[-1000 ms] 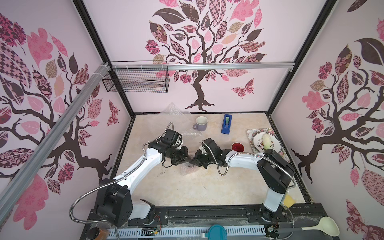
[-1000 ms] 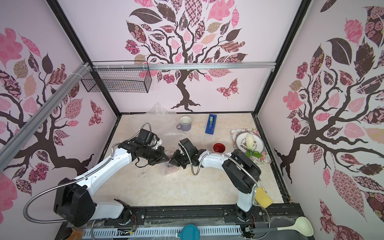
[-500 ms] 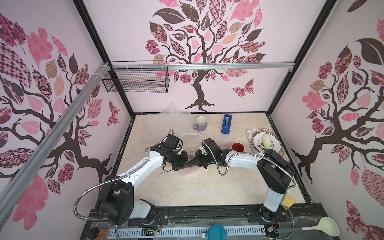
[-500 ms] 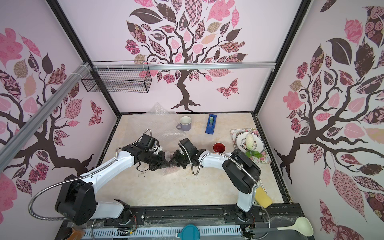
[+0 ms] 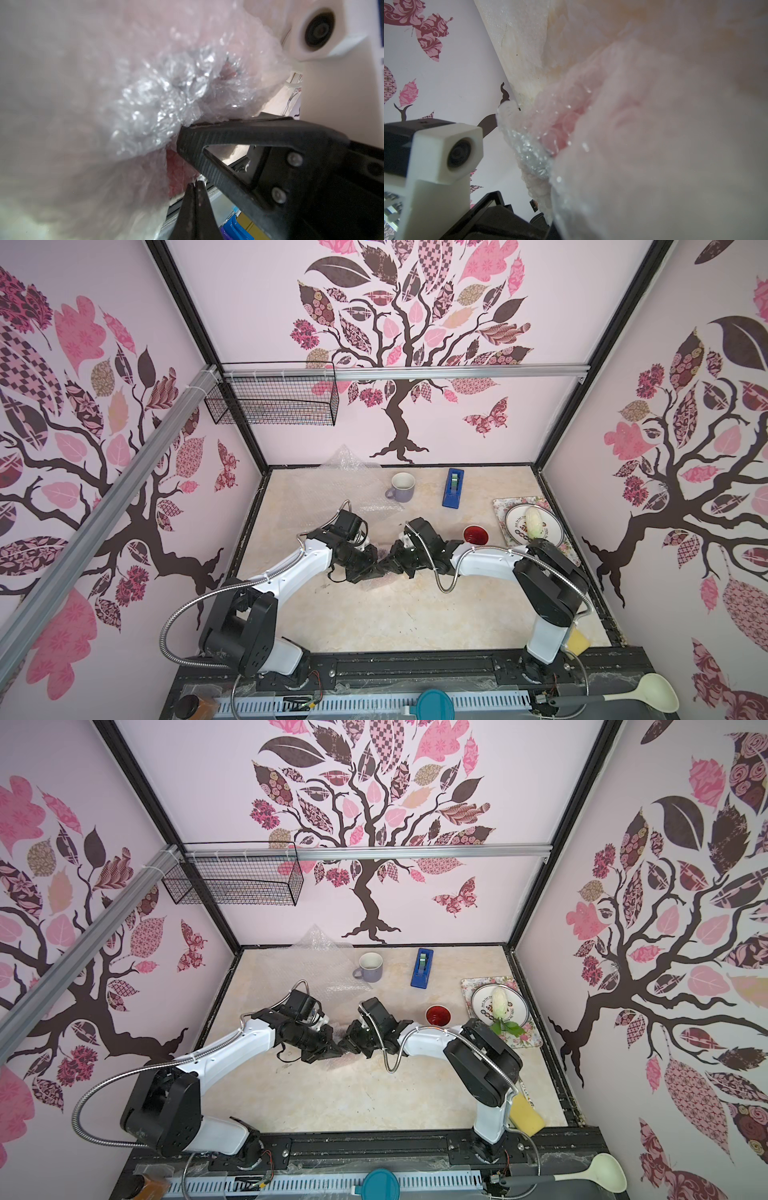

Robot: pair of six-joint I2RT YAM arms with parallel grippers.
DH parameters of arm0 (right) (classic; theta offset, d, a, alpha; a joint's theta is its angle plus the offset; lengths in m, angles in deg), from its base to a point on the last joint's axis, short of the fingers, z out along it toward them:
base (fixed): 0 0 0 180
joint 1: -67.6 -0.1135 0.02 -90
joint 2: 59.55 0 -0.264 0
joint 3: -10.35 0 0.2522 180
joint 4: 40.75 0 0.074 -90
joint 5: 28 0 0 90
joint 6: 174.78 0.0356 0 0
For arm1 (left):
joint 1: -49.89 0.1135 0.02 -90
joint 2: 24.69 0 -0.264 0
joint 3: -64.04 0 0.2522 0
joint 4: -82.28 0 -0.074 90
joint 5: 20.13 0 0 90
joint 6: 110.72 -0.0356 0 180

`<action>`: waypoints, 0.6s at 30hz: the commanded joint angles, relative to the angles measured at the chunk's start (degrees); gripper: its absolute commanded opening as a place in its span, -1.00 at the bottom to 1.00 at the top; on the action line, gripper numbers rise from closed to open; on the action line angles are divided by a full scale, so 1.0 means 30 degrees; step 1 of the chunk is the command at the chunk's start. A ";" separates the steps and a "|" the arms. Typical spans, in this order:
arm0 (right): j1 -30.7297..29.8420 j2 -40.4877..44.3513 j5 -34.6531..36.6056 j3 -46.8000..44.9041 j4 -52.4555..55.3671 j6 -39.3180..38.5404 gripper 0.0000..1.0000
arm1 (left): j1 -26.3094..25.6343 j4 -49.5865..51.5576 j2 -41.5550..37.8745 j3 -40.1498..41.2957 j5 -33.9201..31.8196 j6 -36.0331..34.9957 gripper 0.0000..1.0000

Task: Wrap mugs in bubble wrap
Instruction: Stick the tape on the bubble wrap.

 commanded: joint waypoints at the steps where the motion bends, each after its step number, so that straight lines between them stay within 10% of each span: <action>1: -0.0026 0.0156 0.0158 -0.0739 0.0881 0.0574 -1.00 | 0.0069 0.0425 0.0313 -0.0336 -0.0113 -0.0781 -1.00; 8: -0.0044 0.0180 0.0228 -0.0706 0.0841 0.0696 -0.99 | 0.0069 0.0782 0.0937 -0.0370 -0.0503 -0.1182 -1.00; 18: -0.0062 0.0596 0.0711 0.0422 0.2835 0.0356 -0.13 | 0.0071 0.1670 0.1041 -0.0291 -0.1477 -0.1690 -1.00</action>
